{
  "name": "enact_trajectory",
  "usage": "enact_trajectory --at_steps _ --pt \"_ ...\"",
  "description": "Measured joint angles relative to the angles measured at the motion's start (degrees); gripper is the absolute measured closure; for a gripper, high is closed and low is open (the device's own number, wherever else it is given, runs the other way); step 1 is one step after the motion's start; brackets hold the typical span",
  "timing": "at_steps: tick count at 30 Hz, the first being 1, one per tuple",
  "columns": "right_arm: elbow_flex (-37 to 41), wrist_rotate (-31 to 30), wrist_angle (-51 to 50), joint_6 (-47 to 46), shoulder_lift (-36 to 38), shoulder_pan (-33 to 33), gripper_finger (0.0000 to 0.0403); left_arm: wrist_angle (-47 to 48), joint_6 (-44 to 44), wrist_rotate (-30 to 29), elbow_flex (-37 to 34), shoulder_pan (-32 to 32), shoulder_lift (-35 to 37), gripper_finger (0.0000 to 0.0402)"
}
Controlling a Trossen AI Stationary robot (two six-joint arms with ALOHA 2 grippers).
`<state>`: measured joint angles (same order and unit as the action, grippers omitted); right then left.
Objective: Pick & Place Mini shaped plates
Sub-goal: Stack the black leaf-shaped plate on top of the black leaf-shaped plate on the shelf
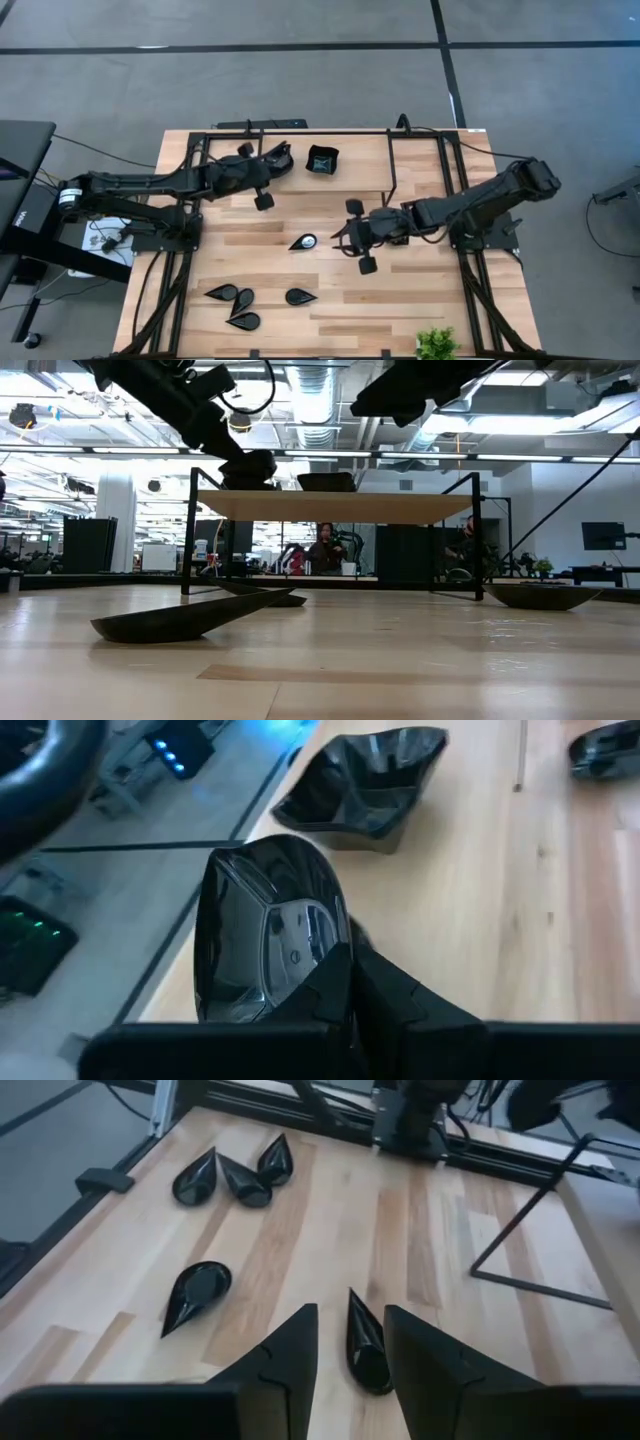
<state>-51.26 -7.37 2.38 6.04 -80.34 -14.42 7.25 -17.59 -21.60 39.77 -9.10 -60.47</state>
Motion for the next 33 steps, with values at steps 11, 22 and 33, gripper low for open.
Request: enact_trajectory --at_steps 11,22,33 --pt "0.02 0.04 0.04 -0.02 -0.02 -0.06 0.0291 -2.65 0.27 -1.08 -0.07 1.50 0.00 0.0307" --pt "0.02 -0.21 -0.68 -3.38 -1.16 0.26 0.0291 -8.73 5.29 2.07 -0.29 14.89 0.29 0.0297" --pt "0.02 -10.38 -27.69 -26.91 -1.16 -3.21 0.0291 -8.77 18.35 9.54 -4.68 29.91 0.31 0.0300"
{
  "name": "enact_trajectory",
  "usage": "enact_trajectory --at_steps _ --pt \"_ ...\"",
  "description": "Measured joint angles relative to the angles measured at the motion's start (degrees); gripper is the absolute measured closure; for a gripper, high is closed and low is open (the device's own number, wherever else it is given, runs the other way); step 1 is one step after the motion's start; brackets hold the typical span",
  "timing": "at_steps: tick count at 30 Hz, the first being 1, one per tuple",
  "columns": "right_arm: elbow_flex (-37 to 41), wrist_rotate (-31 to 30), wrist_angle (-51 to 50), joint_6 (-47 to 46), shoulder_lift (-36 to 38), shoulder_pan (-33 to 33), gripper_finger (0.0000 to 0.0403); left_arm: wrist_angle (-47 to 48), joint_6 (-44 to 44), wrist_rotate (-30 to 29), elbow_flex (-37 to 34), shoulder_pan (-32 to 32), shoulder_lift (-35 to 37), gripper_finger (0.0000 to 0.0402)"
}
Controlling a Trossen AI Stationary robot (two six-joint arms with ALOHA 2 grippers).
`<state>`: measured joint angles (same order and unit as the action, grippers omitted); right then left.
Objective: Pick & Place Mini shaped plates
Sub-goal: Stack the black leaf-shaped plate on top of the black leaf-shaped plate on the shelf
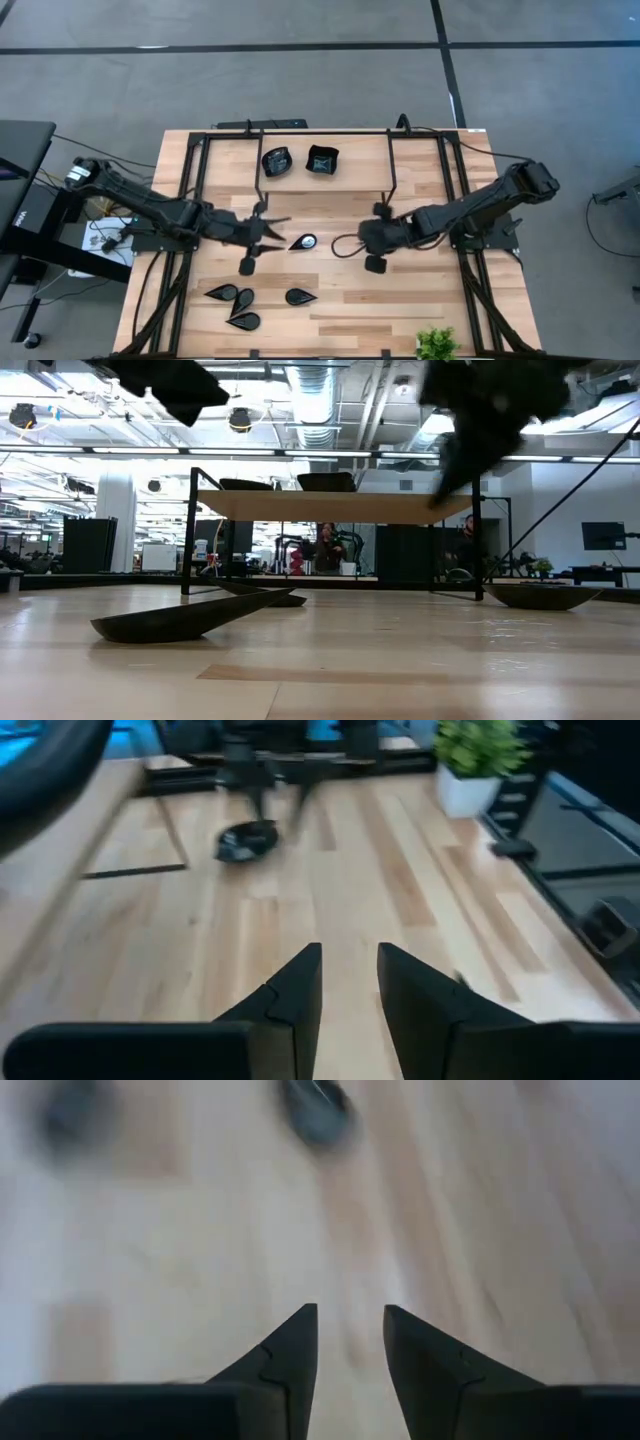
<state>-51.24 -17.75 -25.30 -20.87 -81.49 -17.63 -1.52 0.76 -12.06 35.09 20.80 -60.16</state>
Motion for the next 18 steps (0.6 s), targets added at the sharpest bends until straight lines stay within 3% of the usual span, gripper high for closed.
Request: enact_trajectory --at_steps 3,7,11,18 --pt "0.00 -2.75 -10.41 -9.68 -0.37 -0.89 0.0291 -0.11 0.12 -0.15 -0.64 2.03 -0.02 0.0300" --pt "0.04 -0.84 -19.88 -17.75 -2.81 -1.65 0.0291 -0.69 1.72 -1.18 -0.79 2.91 0.00 0.0300" --pt "0.03 2.69 -22.78 -19.58 -6.76 -3.03 0.0291 -1.18 2.73 -1.42 -0.79 2.90 0.00 0.0300" --pt "0.00 2.85 -24.63 -19.71 -12.99 -4.17 0.0292 -2.58 2.72 -1.43 -0.83 2.90 0.00 0.0300"
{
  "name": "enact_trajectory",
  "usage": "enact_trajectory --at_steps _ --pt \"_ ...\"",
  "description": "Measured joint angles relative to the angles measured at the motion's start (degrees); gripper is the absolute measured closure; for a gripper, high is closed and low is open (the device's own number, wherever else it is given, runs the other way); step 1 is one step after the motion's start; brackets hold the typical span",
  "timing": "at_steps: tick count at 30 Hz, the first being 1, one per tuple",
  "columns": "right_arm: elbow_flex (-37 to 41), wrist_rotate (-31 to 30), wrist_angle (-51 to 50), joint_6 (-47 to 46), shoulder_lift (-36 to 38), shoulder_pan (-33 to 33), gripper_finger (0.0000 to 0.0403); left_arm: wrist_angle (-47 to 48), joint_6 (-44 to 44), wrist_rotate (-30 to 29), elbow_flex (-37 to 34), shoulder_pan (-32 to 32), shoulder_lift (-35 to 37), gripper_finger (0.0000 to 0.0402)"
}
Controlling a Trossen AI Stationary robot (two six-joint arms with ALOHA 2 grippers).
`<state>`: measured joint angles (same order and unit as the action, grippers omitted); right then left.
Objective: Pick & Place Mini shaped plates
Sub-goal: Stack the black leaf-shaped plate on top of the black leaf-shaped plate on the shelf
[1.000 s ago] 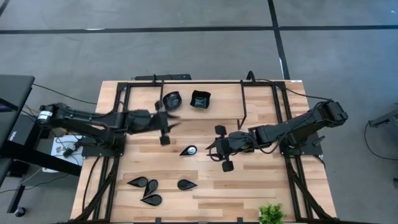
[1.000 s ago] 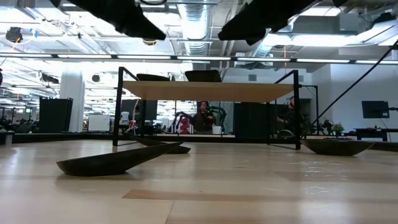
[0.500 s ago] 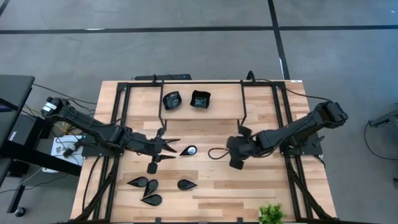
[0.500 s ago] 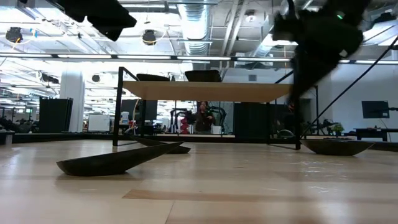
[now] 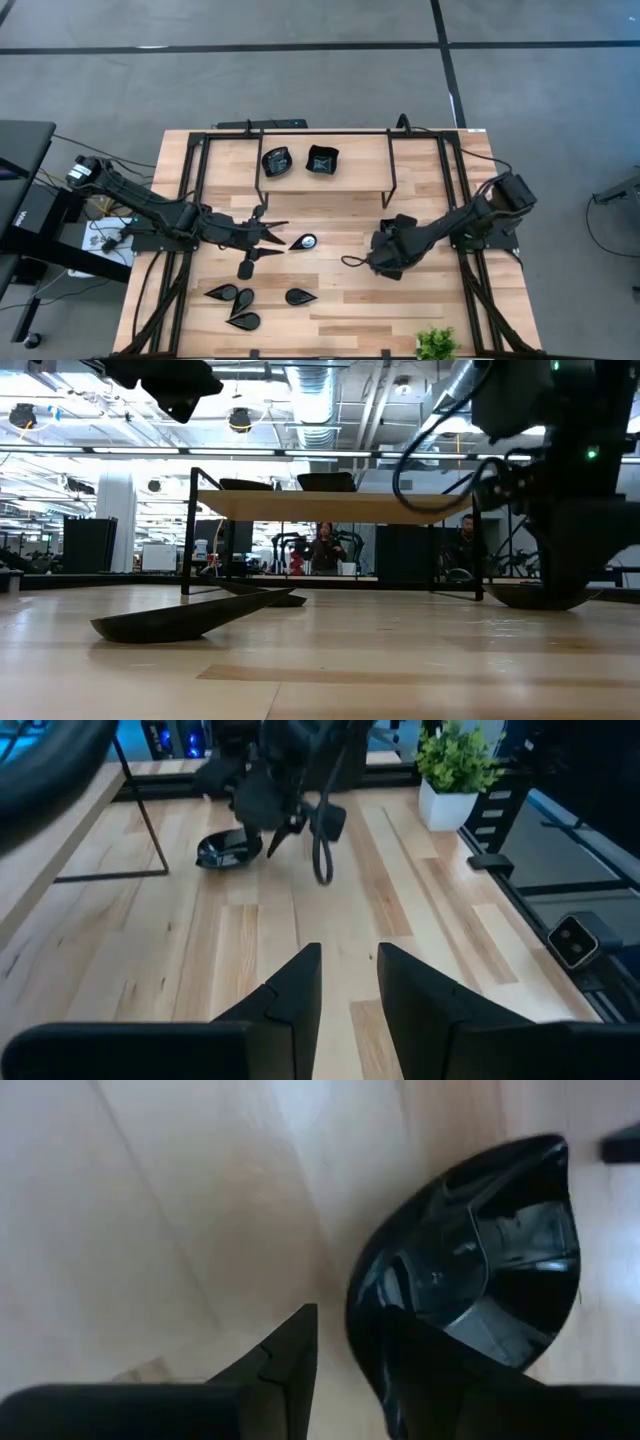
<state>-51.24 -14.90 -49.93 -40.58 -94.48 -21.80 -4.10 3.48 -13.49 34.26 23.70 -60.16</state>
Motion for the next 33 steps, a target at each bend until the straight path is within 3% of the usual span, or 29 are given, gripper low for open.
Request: enact_trajectory --at_steps 5,11,17,22,28,33 --pt "-0.27 -0.54 -1.55 0.05 -2.86 0.23 0.0308 -0.33 -0.06 -0.01 0.00 0.00 0.00 0.0300" --pt "-0.78 0.04 -2.14 6.07 -2.78 -0.17 0.0393 -0.61 -0.13 0.01 0.00 0.00 0.00 0.0300" --pt "-4.88 0.55 -0.31 13.22 -0.49 -1.21 0.0394 -2.79 -1.11 1.64 0.00 -0.02 0.00 0.0300" --pt "-9.62 0.62 8.66 29.29 1.20 -3.04 0.0396 -7.05 -7.32 6.73 0.02 0.00 -2.77 0.0300" --pt "-12.89 3.77 26.08 55.17 0.72 -3.74 0.0399 -12.99 -8.78 7.75 0.02 0.00 -11.58 0.0299" --pt "-12.94 4.86 34.36 64.03 0.68 -2.64 0.0400 -17.97 -8.39 7.88 0.04 -0.26 -18.19 0.0282"
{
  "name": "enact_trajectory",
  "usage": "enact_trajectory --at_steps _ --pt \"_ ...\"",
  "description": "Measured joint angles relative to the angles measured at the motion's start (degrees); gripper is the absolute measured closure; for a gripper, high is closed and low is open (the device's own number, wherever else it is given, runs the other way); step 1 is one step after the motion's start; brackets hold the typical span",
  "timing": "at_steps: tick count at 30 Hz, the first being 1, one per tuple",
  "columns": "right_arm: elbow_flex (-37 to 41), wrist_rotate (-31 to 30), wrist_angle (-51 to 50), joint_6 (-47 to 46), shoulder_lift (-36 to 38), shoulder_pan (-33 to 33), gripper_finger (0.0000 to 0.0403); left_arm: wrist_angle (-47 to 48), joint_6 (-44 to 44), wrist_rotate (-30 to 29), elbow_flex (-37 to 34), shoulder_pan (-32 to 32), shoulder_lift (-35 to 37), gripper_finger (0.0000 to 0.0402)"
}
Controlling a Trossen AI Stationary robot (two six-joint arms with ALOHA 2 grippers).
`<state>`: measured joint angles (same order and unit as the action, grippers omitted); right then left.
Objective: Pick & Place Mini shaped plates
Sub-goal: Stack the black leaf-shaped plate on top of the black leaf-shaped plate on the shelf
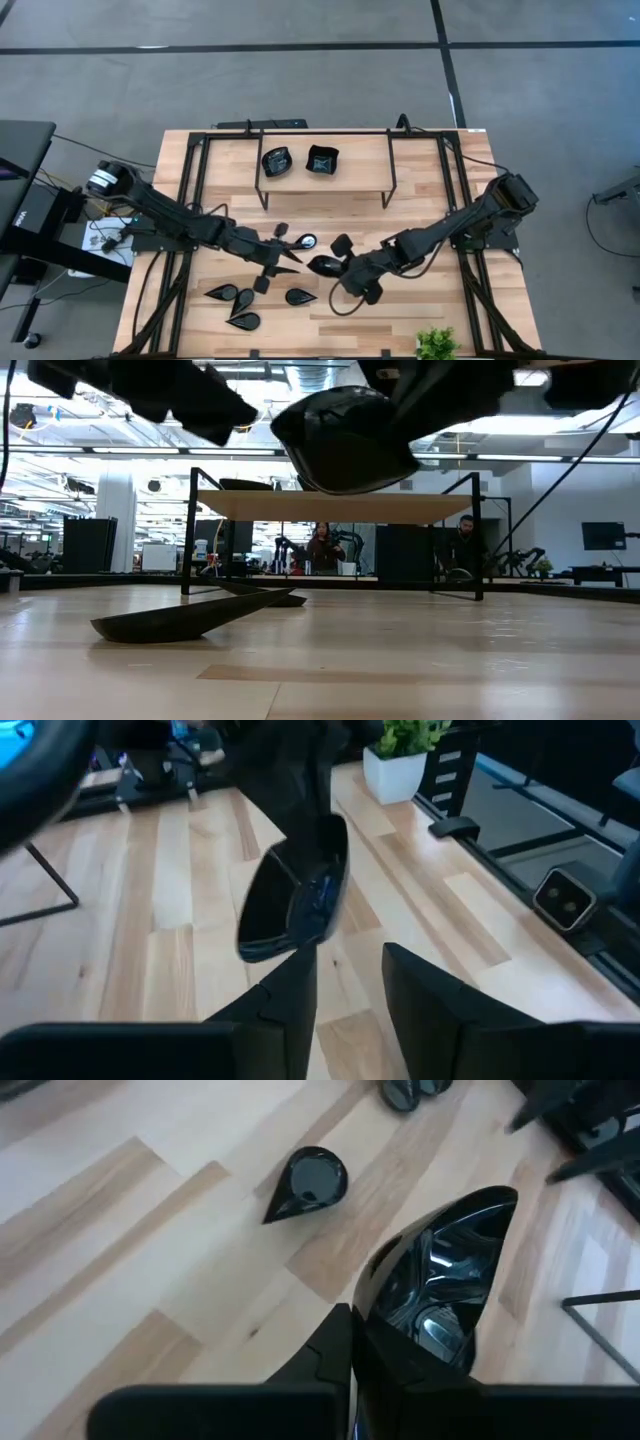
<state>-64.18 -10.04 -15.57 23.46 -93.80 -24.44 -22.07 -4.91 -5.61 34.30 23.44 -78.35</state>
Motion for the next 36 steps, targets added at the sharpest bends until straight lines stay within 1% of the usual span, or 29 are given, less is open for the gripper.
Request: enact_trajectory --at_steps 6,10,19,25,30,36 --pt "0.02 0.20 0.21 0.26 -0.13 1.91 0.0399 -7.15 -0.30 -0.02 0.00 -0.46 -2.88 0.0250" --pt "0.04 0.18 1.13 2.01 -0.24 2.82 0.0401 -9.04 -0.67 0.00 0.00 -1.45 -3.12 0.0243" --pt "0.02 0.07 1.47 4.12 -0.24 5.14 0.0400 -9.54 -0.61 -0.11 0.00 -2.95 -3.16 0.0260" --pt "0.02 -0.09 1.54 4.12 -0.24 6.48 0.0401 -9.50 -0.61 -1.72 0.00 -3.00 -3.16 0.0268" --pt "0.02 -0.05 2.35 4.39 -0.24 6.05 0.0402 -9.48 -0.63 -1.84 0.00 -3.00 -3.16 0.0268" --pt "0.02 -0.41 5.44 9.68 -0.24 4.84 0.0402 -9.21 -0.63 -1.84 0.00 -3.00 -3.16 0.0268"
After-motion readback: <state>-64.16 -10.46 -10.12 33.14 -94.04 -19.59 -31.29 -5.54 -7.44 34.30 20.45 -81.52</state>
